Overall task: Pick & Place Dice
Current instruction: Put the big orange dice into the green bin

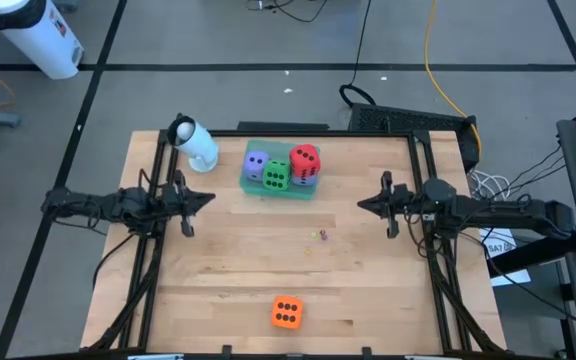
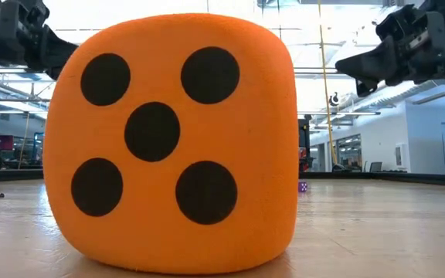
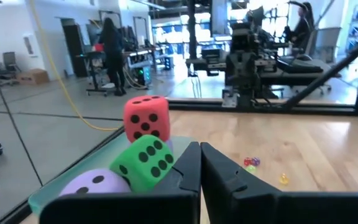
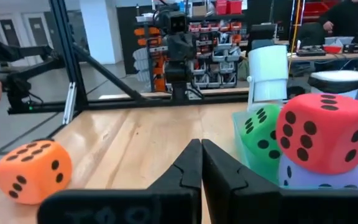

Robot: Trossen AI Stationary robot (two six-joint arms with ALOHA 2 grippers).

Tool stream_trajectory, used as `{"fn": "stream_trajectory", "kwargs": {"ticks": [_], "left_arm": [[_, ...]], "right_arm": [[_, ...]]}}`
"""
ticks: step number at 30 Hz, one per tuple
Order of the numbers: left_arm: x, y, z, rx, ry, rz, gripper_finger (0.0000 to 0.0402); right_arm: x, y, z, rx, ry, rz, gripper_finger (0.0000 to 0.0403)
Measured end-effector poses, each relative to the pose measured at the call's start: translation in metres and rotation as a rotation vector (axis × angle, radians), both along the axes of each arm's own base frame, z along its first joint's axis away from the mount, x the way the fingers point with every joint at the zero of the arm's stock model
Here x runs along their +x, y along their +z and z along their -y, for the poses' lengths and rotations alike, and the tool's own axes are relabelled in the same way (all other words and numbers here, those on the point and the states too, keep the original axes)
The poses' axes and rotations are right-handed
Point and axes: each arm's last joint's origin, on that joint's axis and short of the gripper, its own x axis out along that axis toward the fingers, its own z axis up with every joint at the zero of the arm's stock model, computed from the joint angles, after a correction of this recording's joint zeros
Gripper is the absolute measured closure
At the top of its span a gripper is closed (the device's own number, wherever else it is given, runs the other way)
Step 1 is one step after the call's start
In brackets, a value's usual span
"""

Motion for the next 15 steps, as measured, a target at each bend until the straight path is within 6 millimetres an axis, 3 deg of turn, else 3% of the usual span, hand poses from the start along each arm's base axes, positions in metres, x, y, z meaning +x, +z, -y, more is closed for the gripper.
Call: {"fn": "stream_trajectory", "kwargs": {"ticks": [8, 15], "left_arm": [[-0.003, -0.002, -0.003, -0.042, -0.004, 0.037, 0.0398], [-0.003, -0.016, -0.002, -0.122, -0.034, -0.084, 0.0374]], "right_arm": [[-0.001, -0.004, 0.000, -0.048, -0.001, 0.001, 0.0403], [-0.001, -0.003, 0.000, -0.100, -0.002, 0.003, 0.0403]]}}
